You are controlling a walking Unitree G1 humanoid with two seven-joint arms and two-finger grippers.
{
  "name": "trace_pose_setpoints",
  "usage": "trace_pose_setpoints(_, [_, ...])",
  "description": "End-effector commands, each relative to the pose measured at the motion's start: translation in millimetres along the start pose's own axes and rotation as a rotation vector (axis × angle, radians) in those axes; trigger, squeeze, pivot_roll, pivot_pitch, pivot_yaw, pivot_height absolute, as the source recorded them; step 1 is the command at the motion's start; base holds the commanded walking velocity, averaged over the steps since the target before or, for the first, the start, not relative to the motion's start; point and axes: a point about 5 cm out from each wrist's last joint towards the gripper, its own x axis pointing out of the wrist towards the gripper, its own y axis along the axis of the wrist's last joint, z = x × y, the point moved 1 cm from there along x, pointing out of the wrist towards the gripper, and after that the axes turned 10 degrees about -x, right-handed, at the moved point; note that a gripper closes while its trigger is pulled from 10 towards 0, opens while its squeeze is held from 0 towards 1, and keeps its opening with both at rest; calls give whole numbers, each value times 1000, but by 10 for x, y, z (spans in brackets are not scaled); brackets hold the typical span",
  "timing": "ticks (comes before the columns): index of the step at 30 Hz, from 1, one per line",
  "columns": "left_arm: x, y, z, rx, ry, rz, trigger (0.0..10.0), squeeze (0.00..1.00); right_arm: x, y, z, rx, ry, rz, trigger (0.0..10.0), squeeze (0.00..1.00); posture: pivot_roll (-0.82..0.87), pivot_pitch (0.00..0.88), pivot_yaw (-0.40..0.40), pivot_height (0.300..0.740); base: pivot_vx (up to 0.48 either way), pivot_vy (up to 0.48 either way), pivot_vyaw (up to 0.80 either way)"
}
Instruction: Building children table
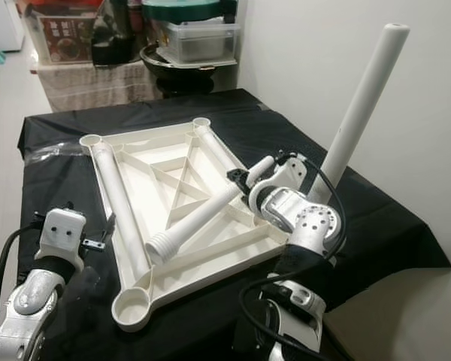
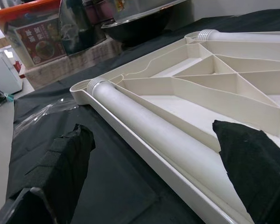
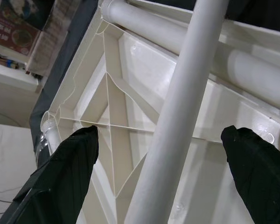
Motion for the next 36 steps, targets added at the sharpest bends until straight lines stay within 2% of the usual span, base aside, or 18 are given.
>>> trace_pose_setpoints(1, [-5, -47, 10, 7, 0, -17, 10000, 0, 19, -81, 56, 47, -19, -36, 10000, 0, 72, 0, -104, 740, 0, 0, 0])
trace_pose_setpoints(2, [-3, -46, 10, 7, -1, -17, 10000, 0, 39, -149, 87, 87, -31, -58, 10000, 0, 71, 0, -105, 740, 0, 0, 0])
trace_pose_setpoints(3, [-3, -46, 10, 7, -1, -17, 10000, 0, 39, -149, 87, 87, -31, -58, 10000, 0, 71, 0, -105, 740, 0, 0, 0])
trace_pose_setpoints(5, [7, -53, 17, 9, -4, -18, 10000, 0, 96, -364, 80, 156, -30, -136, 10000, 0, 71, 0, -105, 740, 0, 0, 0])
trace_pose_setpoints(10, [11, -52, 26, 10, -7, -18, 10000, 0, 136, -466, 12, 187, -26, -175, 10000, 0, 79, 0, -111, 740, 0, 0, 0])
trace_pose_setpoints(13, [11, -51, 27, 10, -8, -17, 10000, 0, 150, -486, -24, 197, -16, -189, 10000, 0, 79, 0, -111, 740, 0, 0, 0])
trace_pose_setpoints(18, [21, -52, 46, 11, -10, -15, 10000, 0, 210, -648, -192, 189, 57, -265, 10000, 0, 84, 0, -123, 740, 0, 0, 0])
trace_pose_setpoints(24, [34, -53, 69, 11, -12, -11, 10000, 0, 264, -826, -254, 189, 74, -332, 10000, 0, 88, 0, -132, 740, 0, 0, 0])
trace_pose_setpoints(31, [29, -60, 62, 11, -5, -10, 10000, 0, 385, -901, -172, 216, 14, -328, 10000, 0, 98, 0, -143, 740, 0, 0, 0])
trace_pose_setpoints(36, [35, -60, 62, 11, -3, -9, 10000, 0, 480, -953, -170, 247, 37, -327, 10000, 0, 106, 0, -145, 740, 0, 0, 0])
